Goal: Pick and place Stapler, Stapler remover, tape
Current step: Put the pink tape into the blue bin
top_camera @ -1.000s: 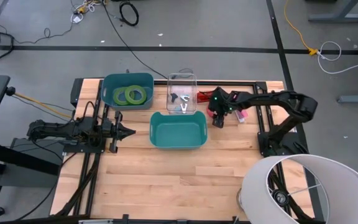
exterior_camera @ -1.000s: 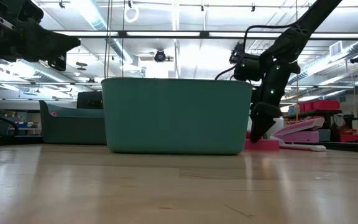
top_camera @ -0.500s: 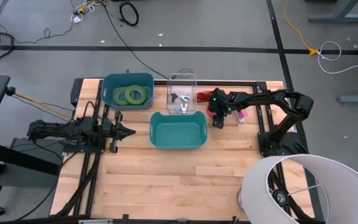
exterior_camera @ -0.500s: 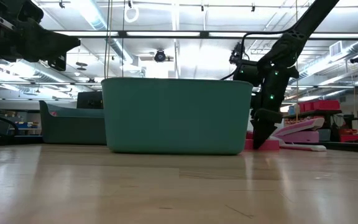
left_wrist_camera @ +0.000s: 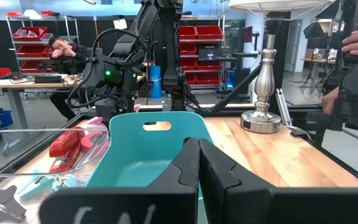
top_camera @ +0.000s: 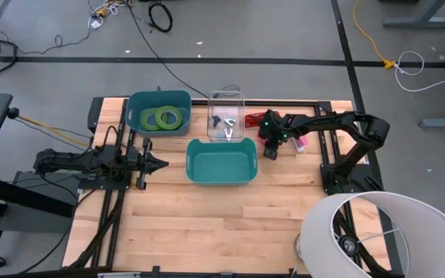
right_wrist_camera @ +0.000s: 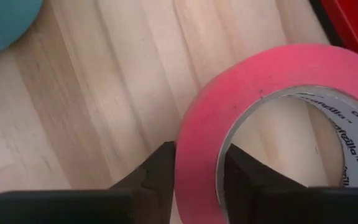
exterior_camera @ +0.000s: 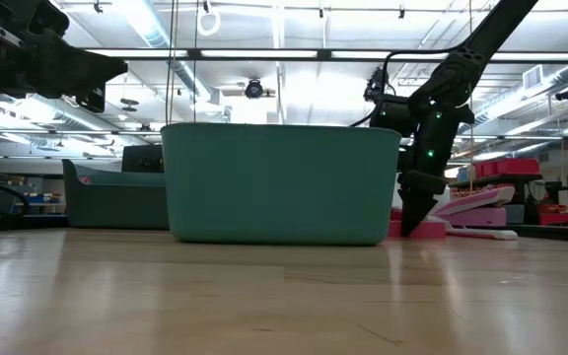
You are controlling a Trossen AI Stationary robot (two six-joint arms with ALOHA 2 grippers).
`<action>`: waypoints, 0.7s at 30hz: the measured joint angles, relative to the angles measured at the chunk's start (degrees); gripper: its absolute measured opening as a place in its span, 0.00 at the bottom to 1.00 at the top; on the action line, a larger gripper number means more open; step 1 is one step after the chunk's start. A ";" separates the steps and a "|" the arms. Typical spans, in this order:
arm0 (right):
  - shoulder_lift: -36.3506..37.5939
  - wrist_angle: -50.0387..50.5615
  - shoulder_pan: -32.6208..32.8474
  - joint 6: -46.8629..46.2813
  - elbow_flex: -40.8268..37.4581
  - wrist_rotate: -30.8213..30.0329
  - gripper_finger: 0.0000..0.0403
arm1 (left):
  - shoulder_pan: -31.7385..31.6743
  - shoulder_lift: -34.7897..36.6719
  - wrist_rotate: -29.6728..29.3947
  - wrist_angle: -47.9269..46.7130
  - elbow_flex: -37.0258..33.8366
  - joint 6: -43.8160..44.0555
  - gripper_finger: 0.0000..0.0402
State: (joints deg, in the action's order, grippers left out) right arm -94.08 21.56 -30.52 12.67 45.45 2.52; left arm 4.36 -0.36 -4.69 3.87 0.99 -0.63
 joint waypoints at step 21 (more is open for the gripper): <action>11.03 0.14 3.84 -3.26 0.00 -0.03 0.24 | 0.00 0.00 0.00 0.00 0.00 0.01 0.01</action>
State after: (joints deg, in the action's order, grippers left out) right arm -83.05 21.70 -26.69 9.41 45.45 2.49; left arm 4.36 -0.36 -4.70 3.87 0.99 -0.62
